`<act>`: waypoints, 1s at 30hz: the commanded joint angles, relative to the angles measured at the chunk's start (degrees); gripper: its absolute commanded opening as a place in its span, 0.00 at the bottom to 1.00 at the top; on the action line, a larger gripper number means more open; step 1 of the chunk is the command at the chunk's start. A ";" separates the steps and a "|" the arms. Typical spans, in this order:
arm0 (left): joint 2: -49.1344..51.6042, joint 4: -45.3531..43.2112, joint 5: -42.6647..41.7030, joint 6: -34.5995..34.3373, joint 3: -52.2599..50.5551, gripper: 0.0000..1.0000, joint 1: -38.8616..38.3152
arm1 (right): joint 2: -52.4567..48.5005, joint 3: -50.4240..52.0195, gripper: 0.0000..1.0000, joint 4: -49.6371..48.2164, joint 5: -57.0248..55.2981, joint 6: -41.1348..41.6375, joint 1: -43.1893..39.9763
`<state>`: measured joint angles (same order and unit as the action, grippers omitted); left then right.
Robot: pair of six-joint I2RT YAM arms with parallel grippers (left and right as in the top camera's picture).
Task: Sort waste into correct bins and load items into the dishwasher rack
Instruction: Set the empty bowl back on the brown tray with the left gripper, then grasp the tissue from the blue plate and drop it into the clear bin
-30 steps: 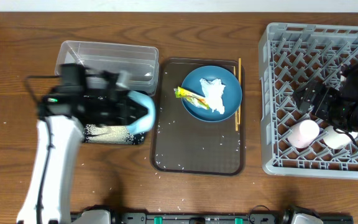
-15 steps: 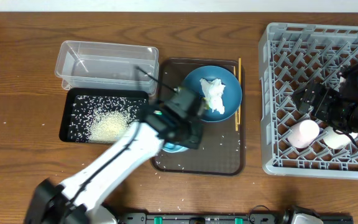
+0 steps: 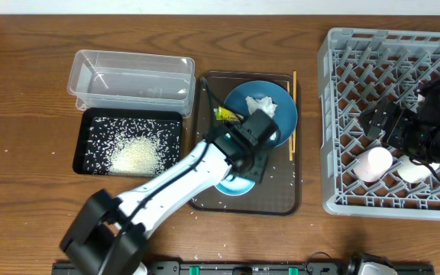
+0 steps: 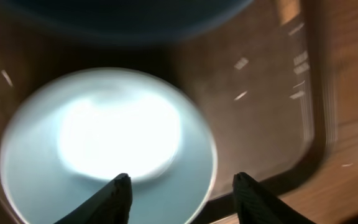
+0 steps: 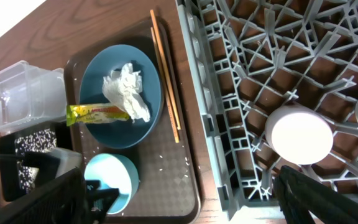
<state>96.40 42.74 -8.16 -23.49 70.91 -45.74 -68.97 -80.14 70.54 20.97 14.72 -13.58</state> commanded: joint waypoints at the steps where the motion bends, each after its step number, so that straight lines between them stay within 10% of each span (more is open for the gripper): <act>1: -4.35 -0.66 1.44 2.54 5.27 0.63 1.16 | -0.02 -0.42 0.95 -0.24 0.00 0.44 1.14; 10: -1.62 -11.47 1.79 16.17 6.43 0.65 6.40 | -0.02 -0.42 0.96 -0.02 0.04 0.46 1.14; 30: 23.17 -31.23 1.68 17.20 6.40 0.59 7.69 | -0.04 -0.42 0.95 0.68 0.00 0.44 1.14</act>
<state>117.60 11.22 -7.09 -7.18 77.14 -37.69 -68.97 -80.14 71.11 20.97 14.72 -13.58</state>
